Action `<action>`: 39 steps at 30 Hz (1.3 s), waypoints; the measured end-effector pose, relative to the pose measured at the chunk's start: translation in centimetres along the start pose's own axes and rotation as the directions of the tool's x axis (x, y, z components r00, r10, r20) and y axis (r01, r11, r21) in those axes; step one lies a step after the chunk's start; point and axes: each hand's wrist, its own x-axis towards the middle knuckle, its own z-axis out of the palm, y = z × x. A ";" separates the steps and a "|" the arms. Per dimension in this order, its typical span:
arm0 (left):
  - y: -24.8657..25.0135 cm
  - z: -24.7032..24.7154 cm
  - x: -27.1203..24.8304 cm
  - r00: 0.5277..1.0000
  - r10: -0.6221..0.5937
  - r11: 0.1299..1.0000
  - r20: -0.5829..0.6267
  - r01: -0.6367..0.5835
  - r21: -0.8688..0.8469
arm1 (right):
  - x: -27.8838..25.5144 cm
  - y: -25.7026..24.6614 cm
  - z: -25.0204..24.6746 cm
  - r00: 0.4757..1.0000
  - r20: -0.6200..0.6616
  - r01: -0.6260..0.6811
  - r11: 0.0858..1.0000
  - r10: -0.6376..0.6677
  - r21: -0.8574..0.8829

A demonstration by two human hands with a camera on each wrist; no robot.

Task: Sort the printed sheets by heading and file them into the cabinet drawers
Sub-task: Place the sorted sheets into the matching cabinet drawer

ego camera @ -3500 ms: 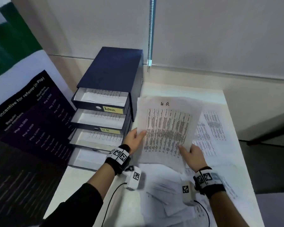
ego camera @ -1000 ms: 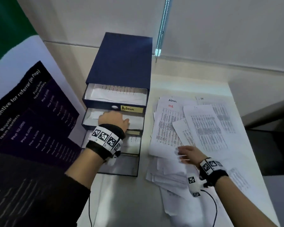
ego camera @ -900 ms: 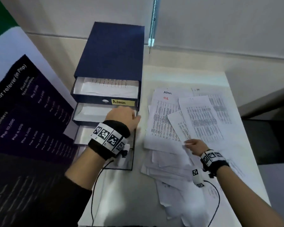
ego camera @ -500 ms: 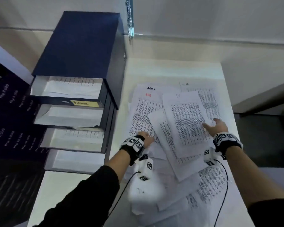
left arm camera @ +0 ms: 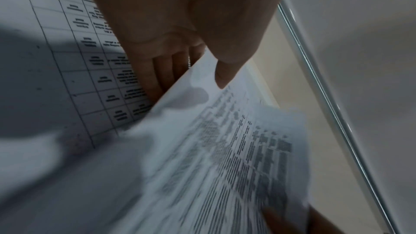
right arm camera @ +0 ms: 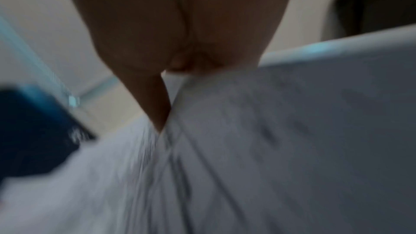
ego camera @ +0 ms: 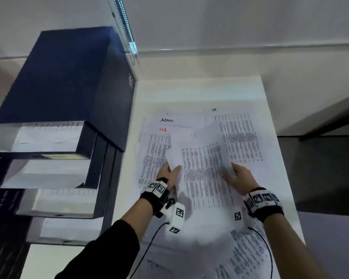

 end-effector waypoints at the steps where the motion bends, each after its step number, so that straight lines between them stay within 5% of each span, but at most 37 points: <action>1: 0.1 0.1 0.3 1.000 0.001 1.000 0.005 -0.001 -0.014 | -0.8 0.3 0.1 0.998 0.062 -0.006 1.000 0.005 0.019; 7: -1.5 0.7 0.6 0.999 -0.015 1.000 0.035 0.014 0.027 | -3.6 1.8 2.5 0.963 0.236 -0.067 0.965 0.128 -0.252; 9: -2.1 0.5 0.4 0.996 -0.051 0.996 0.079 0.045 0.073 | -3.5 2.1 2.6 0.994 0.044 -0.094 0.986 0.101 -0.135; 12: -3.0 -0.8 0.3 0.989 -0.061 0.988 0.137 0.040 0.146 | -2.5 1.9 1.8 0.972 -0.214 -0.120 0.989 0.100 -0.086; 16: -3.8 -4.1 0.0 0.996 0.008 0.998 0.086 -0.014 0.062 | -2.3 0.3 2.9 0.997 -0.023 -0.072 0.995 0.073 0.067; 21: -5.7 -8.4 -0.2 0.998 0.024 0.940 -0.064 -0.045 -0.337 | -3.7 -2.4 6.1 0.981 0.183 0.081 0.995 -0.070 -0.055; 23: -7.0 -9.0 -0.4 0.999 -0.017 0.924 -0.030 0.005 -0.384 | -4.7 -3.7 7.8 0.958 0.266 0.115 0.993 -0.109 -0.004; 27: -9.9 -8.4 -1.1 0.989 -0.144 0.984 0.022 0.146 -0.104 | -7.4 -5.0 12.3 0.944 0.311 0.148 0.984 -0.110 -0.102; 32: -11.8 -7.9 -1.8 0.927 -0.327 0.928 0.182 0.279 0.248 | -10.0 -3.9 14.6 0.960 0.281 0.031 0.997 -0.010 -0.070; 35: -12.4 -8.2 -3.6 0.966 -0.251 0.935 0.063 0.224 0.275 | -11.0 -2.2 14.2 0.971 0.239 -0.015 0.999 0.025 -0.043; 39: -16.0 -8.4 -5.3 0.928 0.140 0.986 0.344 -0.163 0.037 | -11.4 -0.8 12.0 0.998 0.037 -0.054 0.997 0.052 0.052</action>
